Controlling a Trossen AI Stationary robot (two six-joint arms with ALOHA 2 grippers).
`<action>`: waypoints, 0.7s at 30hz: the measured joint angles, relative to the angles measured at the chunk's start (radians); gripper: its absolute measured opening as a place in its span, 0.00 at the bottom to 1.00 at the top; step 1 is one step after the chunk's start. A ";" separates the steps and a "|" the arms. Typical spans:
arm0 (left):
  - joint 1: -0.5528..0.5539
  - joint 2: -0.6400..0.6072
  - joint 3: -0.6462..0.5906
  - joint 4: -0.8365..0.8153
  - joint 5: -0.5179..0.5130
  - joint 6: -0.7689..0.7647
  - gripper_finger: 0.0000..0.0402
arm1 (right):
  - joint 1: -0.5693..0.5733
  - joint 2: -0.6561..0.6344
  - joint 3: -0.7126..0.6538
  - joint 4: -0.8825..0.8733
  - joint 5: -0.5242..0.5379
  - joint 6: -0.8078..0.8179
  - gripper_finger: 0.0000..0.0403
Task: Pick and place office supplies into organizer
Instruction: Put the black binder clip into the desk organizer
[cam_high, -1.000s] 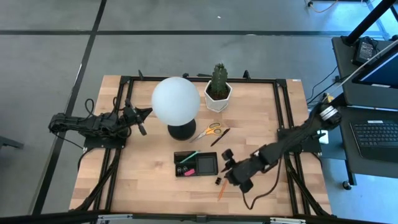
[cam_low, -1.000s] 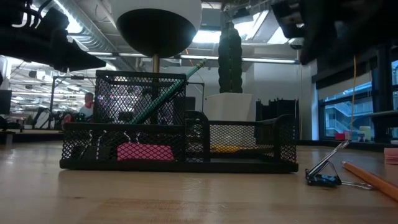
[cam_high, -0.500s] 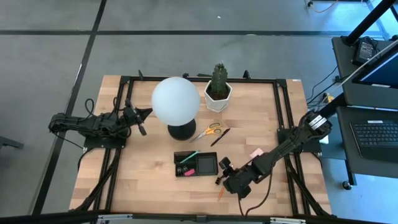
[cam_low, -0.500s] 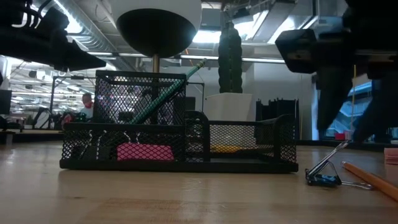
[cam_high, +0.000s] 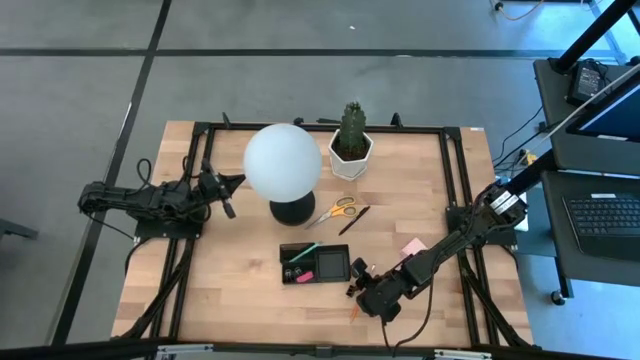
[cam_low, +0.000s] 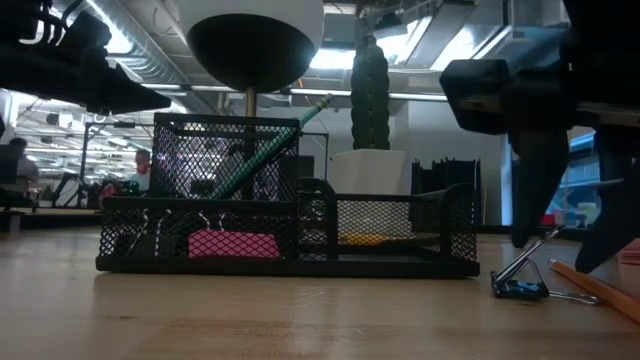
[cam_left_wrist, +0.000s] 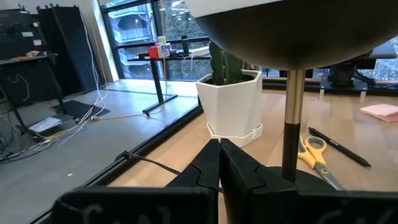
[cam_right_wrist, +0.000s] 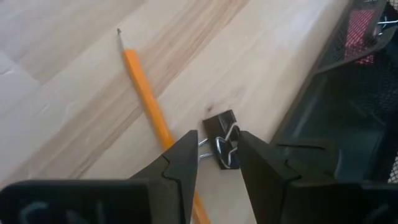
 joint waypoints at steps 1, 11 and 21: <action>0.000 0.001 0.000 0.001 0.000 0.000 0.01 | 0.000 0.000 0.000 0.000 0.000 0.000 0.29; 0.000 0.038 0.000 0.000 0.001 0.000 0.01 | 0.000 -0.001 0.000 0.001 0.008 0.001 0.21; 0.000 0.045 0.000 0.000 0.000 -0.013 0.01 | -0.001 -0.003 0.000 0.014 0.014 0.002 0.04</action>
